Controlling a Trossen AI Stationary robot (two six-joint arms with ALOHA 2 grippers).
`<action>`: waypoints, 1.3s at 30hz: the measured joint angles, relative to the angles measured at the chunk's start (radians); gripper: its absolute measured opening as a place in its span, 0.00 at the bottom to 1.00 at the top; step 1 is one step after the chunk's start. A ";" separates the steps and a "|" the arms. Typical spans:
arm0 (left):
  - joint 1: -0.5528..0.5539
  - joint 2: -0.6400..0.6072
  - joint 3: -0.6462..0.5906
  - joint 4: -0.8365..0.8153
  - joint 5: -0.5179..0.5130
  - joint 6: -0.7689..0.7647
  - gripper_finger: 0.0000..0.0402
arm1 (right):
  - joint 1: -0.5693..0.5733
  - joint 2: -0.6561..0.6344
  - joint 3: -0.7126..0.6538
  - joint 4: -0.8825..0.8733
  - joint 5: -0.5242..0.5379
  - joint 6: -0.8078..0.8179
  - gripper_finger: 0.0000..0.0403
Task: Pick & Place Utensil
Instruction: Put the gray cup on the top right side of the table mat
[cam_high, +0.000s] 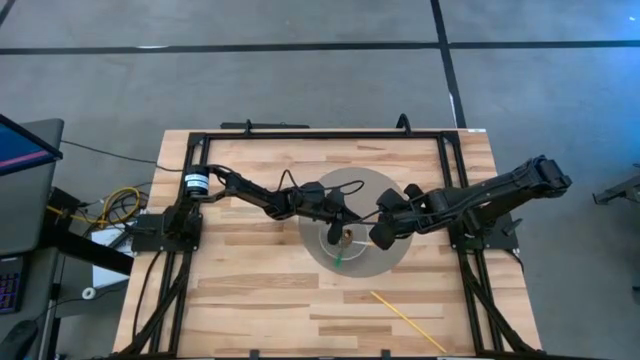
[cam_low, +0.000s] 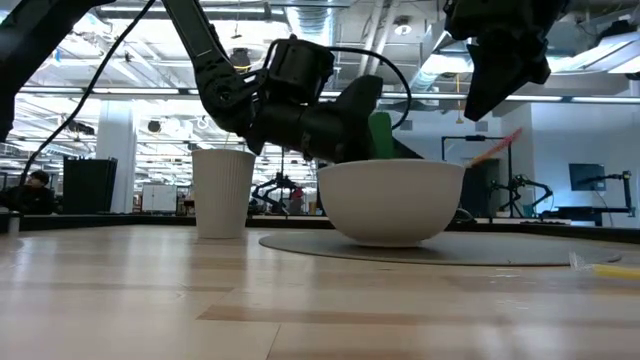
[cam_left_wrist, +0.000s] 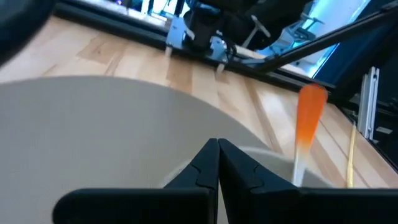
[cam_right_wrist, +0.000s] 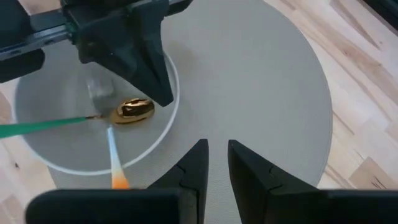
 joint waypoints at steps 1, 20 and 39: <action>0.000 0.000 0.000 -0.007 0.000 -0.001 0.01 | 0.000 0.000 0.000 0.000 0.000 0.000 0.14; -0.002 -0.170 -0.023 -0.060 -0.009 0.063 0.01 | 0.007 0.000 0.000 0.005 0.000 -0.026 0.14; -0.007 -0.974 -0.350 -0.946 -0.227 0.075 0.21 | 0.082 0.000 -0.001 0.339 0.006 -0.280 0.14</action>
